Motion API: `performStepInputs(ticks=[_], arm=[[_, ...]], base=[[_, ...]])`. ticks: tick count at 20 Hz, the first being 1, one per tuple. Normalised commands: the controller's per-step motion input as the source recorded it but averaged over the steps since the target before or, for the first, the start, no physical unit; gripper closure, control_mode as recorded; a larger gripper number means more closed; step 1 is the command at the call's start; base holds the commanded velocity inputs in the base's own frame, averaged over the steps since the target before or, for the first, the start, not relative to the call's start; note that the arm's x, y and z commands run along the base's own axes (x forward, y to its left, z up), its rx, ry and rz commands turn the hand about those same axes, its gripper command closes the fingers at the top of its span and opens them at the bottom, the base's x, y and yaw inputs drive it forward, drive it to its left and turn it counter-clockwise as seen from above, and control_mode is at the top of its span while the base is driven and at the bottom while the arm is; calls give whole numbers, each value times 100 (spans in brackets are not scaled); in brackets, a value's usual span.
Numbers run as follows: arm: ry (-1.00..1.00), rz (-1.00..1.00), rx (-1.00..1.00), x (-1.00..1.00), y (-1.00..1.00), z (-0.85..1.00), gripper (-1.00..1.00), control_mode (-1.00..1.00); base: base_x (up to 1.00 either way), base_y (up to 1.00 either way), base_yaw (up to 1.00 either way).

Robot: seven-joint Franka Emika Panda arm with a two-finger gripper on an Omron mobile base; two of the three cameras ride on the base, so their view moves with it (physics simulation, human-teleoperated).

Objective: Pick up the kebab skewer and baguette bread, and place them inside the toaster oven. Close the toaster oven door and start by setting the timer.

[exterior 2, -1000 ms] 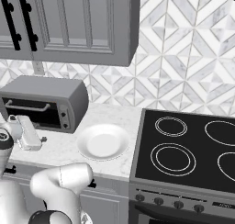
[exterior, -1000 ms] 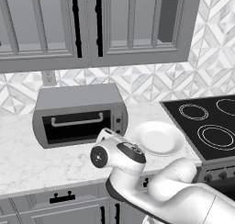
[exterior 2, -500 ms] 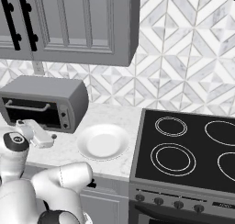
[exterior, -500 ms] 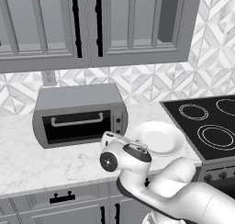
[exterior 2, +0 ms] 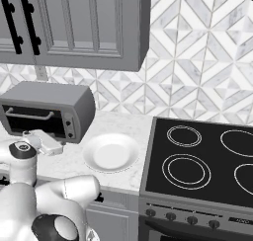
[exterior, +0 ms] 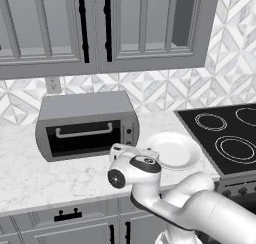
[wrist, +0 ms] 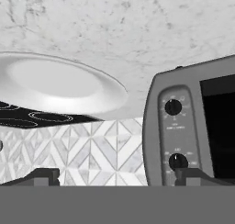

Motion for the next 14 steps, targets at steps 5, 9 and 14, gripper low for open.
performStepInputs(ticks=[5, 9, 14], arm=[[0, 0, -9, 16, 0, 0, -100, -100], [0, 0, -7, 4, 0, -9, -100, -100], [0, 0, -4, 4, -4, -20, -100, -100]], base=[[0, 0, 0], [0, 0, 0], [0, 0, 0]])
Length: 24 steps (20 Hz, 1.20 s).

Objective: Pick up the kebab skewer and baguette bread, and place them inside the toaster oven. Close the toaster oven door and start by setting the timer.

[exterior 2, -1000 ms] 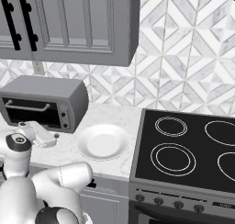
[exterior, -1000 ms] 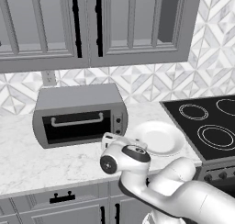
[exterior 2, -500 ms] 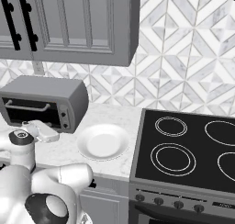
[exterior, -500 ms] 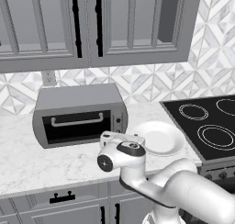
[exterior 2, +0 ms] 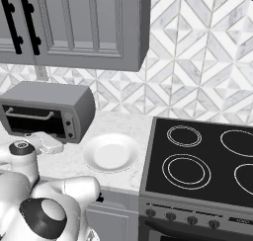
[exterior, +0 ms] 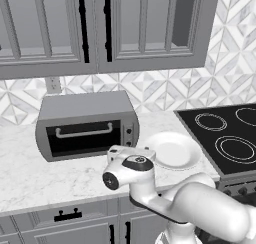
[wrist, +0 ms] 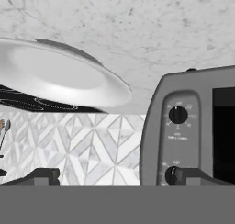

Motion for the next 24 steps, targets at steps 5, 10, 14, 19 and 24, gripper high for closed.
performStepInputs(ticks=[5, 10, 14, 19, 24], arm=[[0, 1, 0, 15, -10, -15, -100, -100], [0, 4, 0, 15, -8, -7, -100, -100], [0, 5, 0, 19, -11, -9, -100, -100], [0, 6, 0, 21, -13, -15, -100, -100], [0, 5, 0, 9, -8, -15, -100, -100]], base=[[0, 0, 0], [0, 0, 0], [0, 0, 0], [0, 0, 0], [0, 0, 0]])
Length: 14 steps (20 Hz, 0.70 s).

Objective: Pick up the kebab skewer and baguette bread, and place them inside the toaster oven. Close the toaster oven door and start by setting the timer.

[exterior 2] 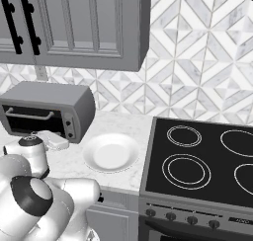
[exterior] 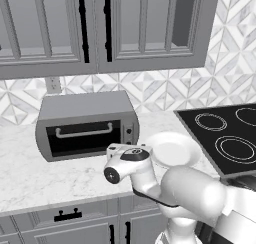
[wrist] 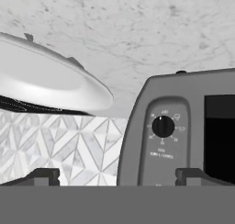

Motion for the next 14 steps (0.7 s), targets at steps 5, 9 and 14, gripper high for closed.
performStepInputs(ticks=[5, 9, 14], arm=[[0, 5, 0, 6, -12, -12, -100, -100], [0, 5, 0, 11, -21, -19, -100, -100], [0, 7, 0, 9, -24, -18, -100, -100]], base=[[0, 0, 0], [0, 0, 0], [0, 0, 0]])
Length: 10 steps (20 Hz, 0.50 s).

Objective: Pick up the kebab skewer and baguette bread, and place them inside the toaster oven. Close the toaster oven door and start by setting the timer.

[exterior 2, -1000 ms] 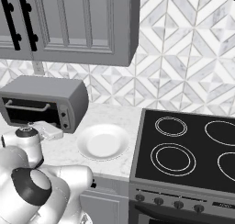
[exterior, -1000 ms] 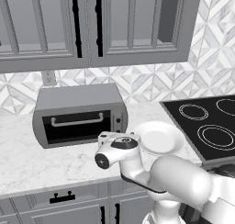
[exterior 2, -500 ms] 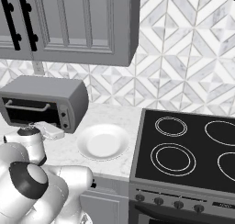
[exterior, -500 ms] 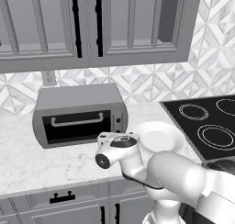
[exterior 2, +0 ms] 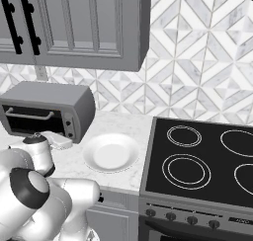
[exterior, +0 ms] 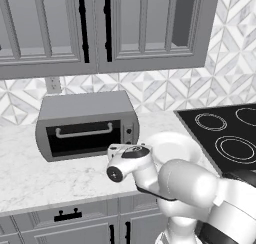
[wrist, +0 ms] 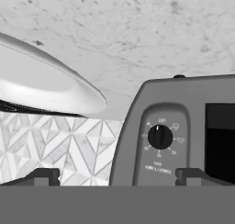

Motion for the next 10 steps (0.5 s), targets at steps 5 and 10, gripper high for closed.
performStepInputs(ticks=[5, 10], arm=[[-2, 6, 0, 7, -14, -11, -100, -100], [-4, 5, 0, 0, -3, -13, -100, -100]], base=[[0, 0, 0], [0, 0, 0]])
